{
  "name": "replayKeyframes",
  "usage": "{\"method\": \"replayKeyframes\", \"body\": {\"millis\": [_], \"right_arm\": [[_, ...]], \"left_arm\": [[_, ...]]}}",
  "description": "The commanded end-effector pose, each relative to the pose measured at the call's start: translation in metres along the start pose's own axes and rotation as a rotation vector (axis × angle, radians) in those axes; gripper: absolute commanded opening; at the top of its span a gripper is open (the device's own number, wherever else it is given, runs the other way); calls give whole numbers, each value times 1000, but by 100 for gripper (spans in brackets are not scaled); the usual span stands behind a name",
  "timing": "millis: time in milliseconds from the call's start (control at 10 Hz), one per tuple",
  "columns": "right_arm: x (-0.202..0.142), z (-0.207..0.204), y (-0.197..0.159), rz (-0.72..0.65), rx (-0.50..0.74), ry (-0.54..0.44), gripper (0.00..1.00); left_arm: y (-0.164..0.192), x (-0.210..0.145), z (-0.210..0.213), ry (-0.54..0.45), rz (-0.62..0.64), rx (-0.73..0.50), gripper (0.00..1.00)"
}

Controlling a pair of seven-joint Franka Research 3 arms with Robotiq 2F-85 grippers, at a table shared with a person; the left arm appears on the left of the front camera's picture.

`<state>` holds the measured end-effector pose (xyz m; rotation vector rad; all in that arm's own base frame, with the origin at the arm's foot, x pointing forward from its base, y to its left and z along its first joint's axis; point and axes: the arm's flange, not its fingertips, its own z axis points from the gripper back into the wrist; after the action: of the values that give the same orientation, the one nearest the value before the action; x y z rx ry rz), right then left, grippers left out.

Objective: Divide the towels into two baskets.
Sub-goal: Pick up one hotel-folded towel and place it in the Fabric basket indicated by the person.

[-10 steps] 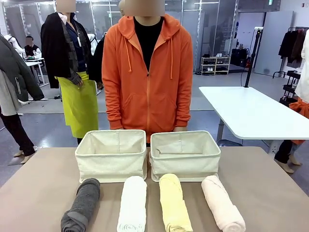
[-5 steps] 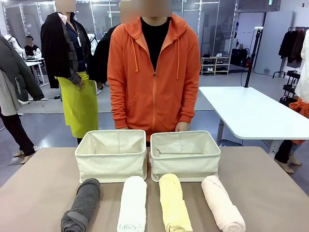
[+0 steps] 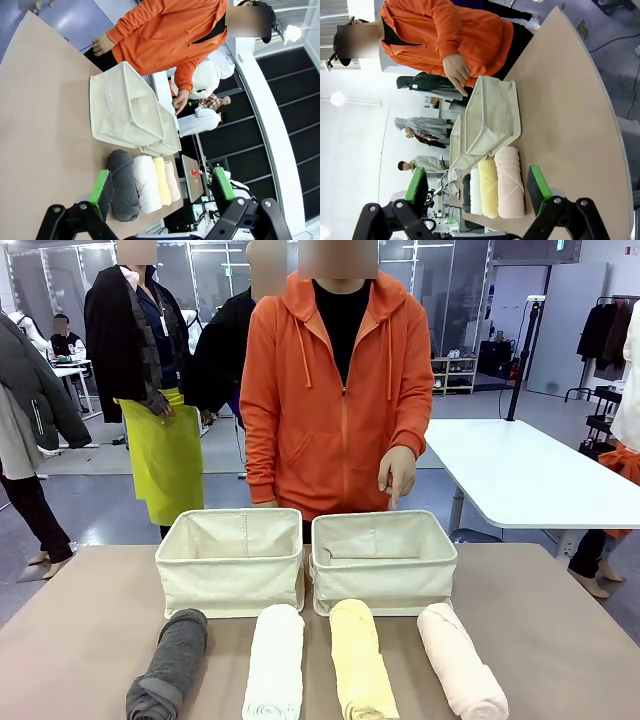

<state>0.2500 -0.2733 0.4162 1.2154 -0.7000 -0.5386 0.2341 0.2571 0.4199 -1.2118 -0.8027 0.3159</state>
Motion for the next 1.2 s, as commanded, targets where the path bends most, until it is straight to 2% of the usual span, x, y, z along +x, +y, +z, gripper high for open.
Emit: {"method": "replayKeyframes", "body": {"millis": [0, 900, 1000, 1100], "right_arm": [[0, 1, 2, 7, 14, -4, 100], [0, 1, 2, 7, 14, -4, 100], [0, -1, 0, 1, -1, 2, 100], [-2, -14, 6, 27, -18, 47, 100]], "left_arm": [[-3, 1, 2, -6, -7, -19, 100], [-3, 1, 2, -6, -7, -19, 100], [-3, 1, 2, -6, -7, -19, 100], [-3, 1, 2, -6, -7, -19, 100]]}}
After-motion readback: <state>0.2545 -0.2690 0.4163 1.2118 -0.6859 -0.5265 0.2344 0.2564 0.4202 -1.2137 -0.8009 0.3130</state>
